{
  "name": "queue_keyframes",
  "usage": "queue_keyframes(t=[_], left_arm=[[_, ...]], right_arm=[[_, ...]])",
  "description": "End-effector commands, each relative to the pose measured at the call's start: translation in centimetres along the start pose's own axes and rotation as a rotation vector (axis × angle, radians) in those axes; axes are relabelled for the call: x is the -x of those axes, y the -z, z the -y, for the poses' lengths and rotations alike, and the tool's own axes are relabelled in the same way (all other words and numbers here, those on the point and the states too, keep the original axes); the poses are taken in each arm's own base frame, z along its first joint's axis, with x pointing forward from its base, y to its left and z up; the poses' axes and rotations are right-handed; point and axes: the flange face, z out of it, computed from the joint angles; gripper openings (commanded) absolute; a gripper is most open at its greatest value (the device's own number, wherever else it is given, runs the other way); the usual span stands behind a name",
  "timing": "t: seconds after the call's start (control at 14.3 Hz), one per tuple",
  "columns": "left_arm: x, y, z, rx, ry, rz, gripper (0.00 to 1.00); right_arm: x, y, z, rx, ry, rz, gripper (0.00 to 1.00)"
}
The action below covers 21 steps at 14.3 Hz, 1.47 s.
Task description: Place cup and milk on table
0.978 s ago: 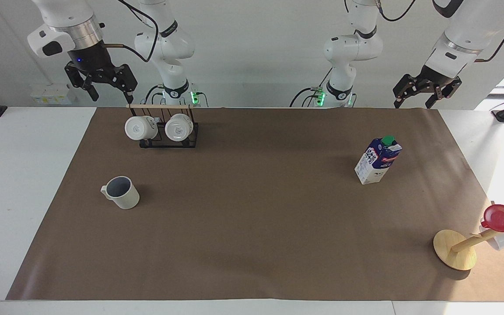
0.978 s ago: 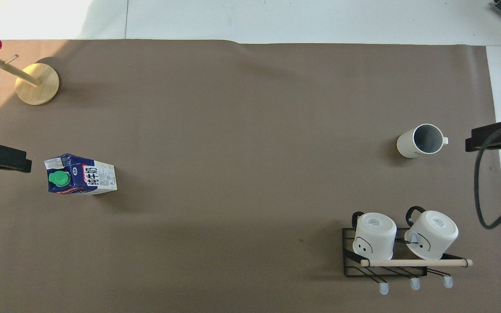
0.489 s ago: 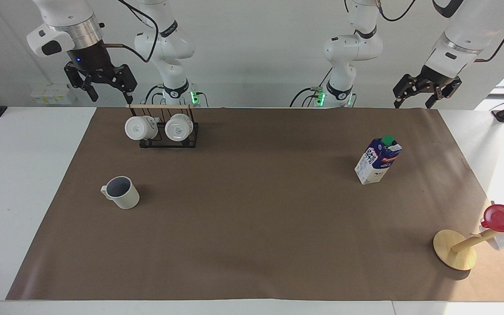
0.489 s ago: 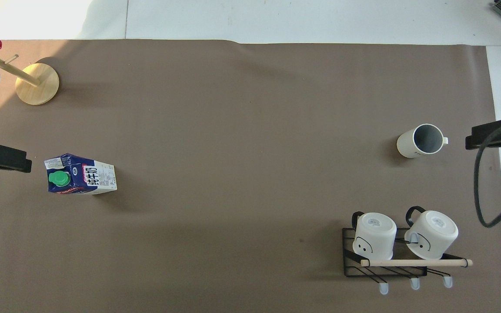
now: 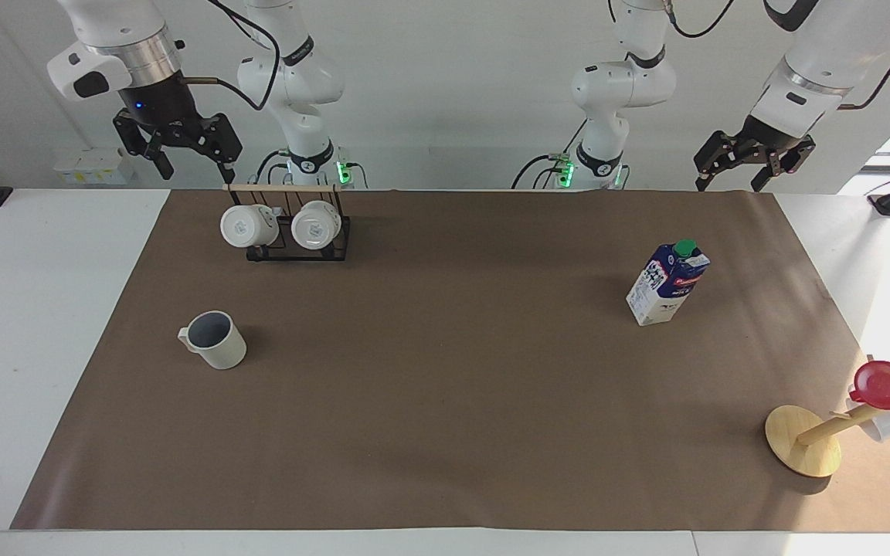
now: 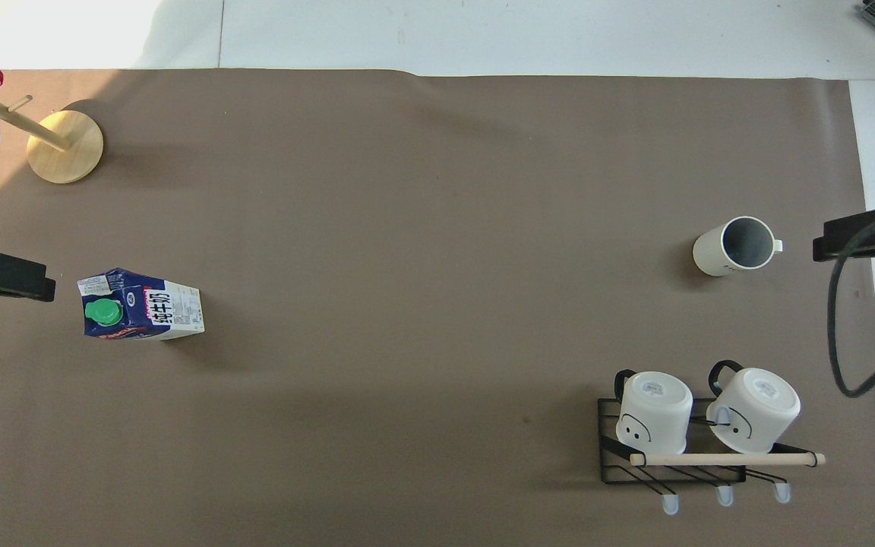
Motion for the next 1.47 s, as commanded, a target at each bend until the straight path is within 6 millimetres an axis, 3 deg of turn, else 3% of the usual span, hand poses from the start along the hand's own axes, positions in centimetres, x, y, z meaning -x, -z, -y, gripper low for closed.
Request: queue_keyframes(t=[0.0,0.56,0.77,0.98,1.26,1.4], left_arm=[[0.5,0.5,0.3,-0.015,-0.002,0.003,1.0],[0.5,0.5,0.3,-0.015,-0.002,0.001,1.0],[0.5,0.5,0.3,-0.015,-0.001,0.003,1.0],[0.5,0.5,0.3,-0.015,-0.002,0.003,1.0],[0.5,0.5,0.3,-0.015,-0.001,0.003,1.0],[0.5,0.5,0.3,-0.015,-0.002,0.001,1.0]], right_arm=[[0.0,0.3,-0.3,-0.011,0.015,-0.024,1.0],[-3.2,-1.7,-0.1,0.002,0.011,-0.099,1.0],[-5.5,-4.9,-0.6,0.004,0.001,-0.089,1.0],[-5.9,-8.7,-0.8,0.004,-0.001,-0.07,1.0],[-5.9,-13.7,-2.5,0.007,-0.024,-0.044,1.0],[-6.0,-15.2,-3.4,0.007,-0.036,-0.05,1.0]])
